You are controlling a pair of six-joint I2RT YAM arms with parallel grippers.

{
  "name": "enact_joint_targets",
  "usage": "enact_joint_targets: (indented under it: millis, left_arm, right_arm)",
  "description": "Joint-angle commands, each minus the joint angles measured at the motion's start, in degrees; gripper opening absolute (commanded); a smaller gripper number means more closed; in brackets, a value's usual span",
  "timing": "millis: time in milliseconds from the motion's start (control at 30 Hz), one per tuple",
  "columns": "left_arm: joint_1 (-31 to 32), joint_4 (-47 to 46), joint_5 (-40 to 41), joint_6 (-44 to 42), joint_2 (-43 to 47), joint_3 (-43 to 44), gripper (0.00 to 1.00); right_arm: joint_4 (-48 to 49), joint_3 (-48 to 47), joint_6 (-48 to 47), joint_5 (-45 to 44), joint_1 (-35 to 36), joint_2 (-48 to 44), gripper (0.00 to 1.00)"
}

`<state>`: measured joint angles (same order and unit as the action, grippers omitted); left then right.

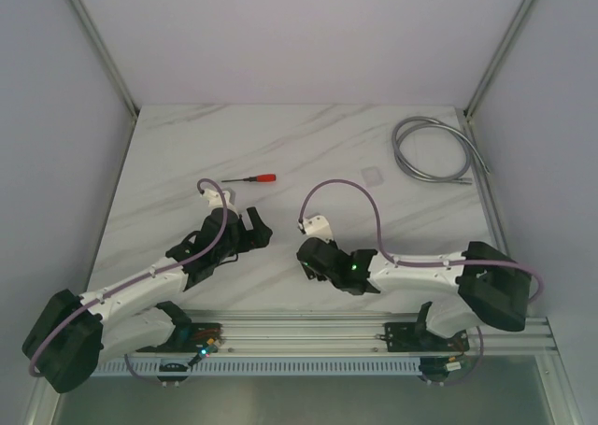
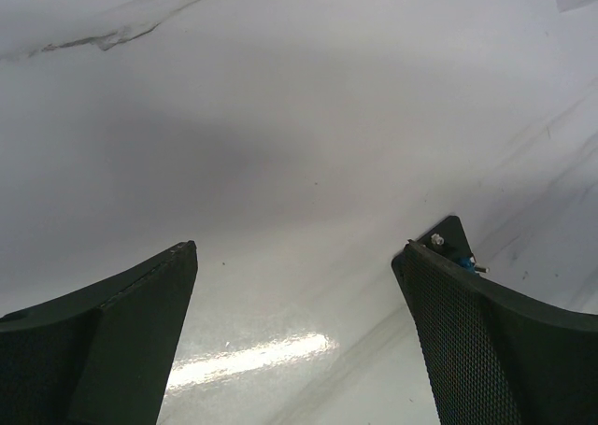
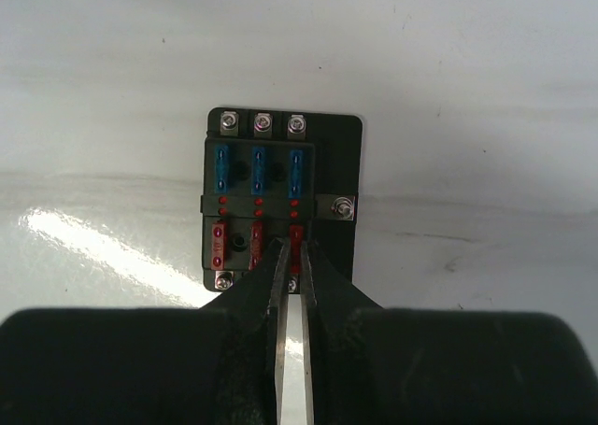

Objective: Snap on the fuse box
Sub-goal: Install the fuse at the fuse box base.

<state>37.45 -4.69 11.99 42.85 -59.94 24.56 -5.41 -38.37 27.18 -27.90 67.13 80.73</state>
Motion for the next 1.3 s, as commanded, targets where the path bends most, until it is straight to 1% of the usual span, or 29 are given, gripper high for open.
enact_joint_targets:
  millis: [0, 300, 567, 867, 1033, 1200, 1233, 1267]
  left_arm:
    - [-0.2, -0.6, -0.8, 0.4, -0.1, -0.2, 1.00]
    - [-0.3, -0.8, -0.7, 0.4, -0.2, -0.3, 1.00]
    - [-0.4, -0.8, -0.2, 0.6, 0.3, -0.8, 1.00]
    - [-1.9, -0.2, 0.6, 2.1, 2.2, -2.8, 1.00]
    - [-2.7, -0.1, 0.2, 2.4, 2.9, -3.4, 1.00]
    - [-2.8, -0.1, -0.5, 2.0, 3.1, -3.4, 1.00]
    - [-2.9, -0.1, -0.6, 1.9, 3.1, -3.3, 1.00]
    - [-2.8, -0.1, -0.6, 1.7, 3.2, -3.4, 1.00]
  right_arm:
    - [-2.7, -2.1, -0.5, 0.4, 0.5, 2.9, 0.00]
    - [-6.5, -3.3, -0.5, 3.4, 0.6, 7.1, 0.00]
    - [-11.7, -6.6, 0.8, 4.5, 0.3, 16.0, 0.00]
    - [-16.7, -9.5, 2.0, 5.6, -1.0, 21.6, 0.00]
    - [-18.0, -10.5, 2.1, 5.5, -1.0, 21.1, 0.00]
    - [-18.2, -11.4, 2.6, 3.6, -1.0, 17.1, 0.00]
    - [-18.1, -11.6, 2.6, 3.1, -1.0, 16.2, 0.01]
    - [-18.1, -12.0, 2.7, 2.8, -1.1, 15.4, 0.04]
